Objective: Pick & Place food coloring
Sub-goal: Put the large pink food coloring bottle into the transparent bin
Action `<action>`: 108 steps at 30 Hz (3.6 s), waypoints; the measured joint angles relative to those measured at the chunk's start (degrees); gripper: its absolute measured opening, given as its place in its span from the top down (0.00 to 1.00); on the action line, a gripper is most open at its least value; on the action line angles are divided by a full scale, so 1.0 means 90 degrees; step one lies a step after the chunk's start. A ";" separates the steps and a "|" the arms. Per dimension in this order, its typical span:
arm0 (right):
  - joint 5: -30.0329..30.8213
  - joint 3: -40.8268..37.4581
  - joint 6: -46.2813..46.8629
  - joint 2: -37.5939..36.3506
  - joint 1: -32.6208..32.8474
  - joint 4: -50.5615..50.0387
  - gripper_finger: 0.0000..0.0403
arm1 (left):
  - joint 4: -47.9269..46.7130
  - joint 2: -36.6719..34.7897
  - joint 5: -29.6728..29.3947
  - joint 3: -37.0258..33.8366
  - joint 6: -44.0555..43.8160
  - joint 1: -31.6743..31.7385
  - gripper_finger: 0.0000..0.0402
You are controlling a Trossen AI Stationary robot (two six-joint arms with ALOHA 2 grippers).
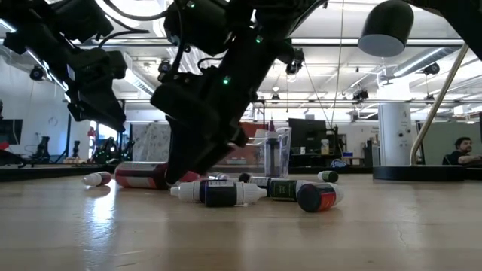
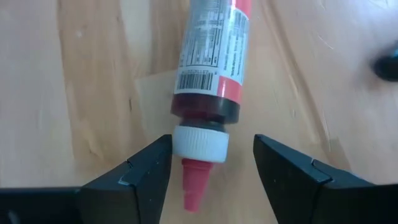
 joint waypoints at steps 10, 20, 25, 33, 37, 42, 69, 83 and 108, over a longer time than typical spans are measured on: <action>0.0003 -0.0007 0.0264 0.0000 -0.0042 0.0032 0.56 | 0.0067 0.0002 0.0005 -0.0097 -0.0015 0.0000 0.56; -0.0034 0.0055 0.0829 -0.0027 -0.0094 -0.0231 0.74 | 0.0079 0.0002 0.0007 -0.0098 -0.0012 0.0000 0.56; -0.0711 0.0781 0.0961 -0.0039 -0.0400 -0.2402 0.74 | 0.0086 0.0001 0.0007 -0.0100 -0.0013 0.0000 0.56; -0.2622 0.2966 0.1229 -0.0124 -0.1168 -0.5466 0.74 | 0.0093 0.0002 0.0007 -0.0100 -0.0012 0.0000 0.56; -0.4017 0.3301 0.1920 -0.0116 -0.1599 -0.7323 0.74 | 0.0116 0.0001 0.0007 -0.0100 -0.0005 0.0000 0.56; -0.5570 0.2593 0.2406 -0.0281 -0.1633 -0.7193 0.73 | 0.0170 0.0001 0.0003 -0.0100 0.0012 0.0002 0.56; -0.6804 -0.0650 0.3025 -0.0406 0.0148 -0.7227 0.69 | 0.0233 -0.0005 -0.0097 -0.0102 0.0170 0.0002 0.56; -0.5455 -0.0133 0.3150 -0.0487 0.0174 -0.7081 0.45 | 0.0234 -0.0005 -0.0095 -0.0102 0.0183 0.0002 0.56; -0.0839 0.0673 0.1297 -0.1773 0.1787 -0.6914 0.38 | 0.0280 -0.0007 -0.0066 -0.0102 0.0270 0.0002 0.56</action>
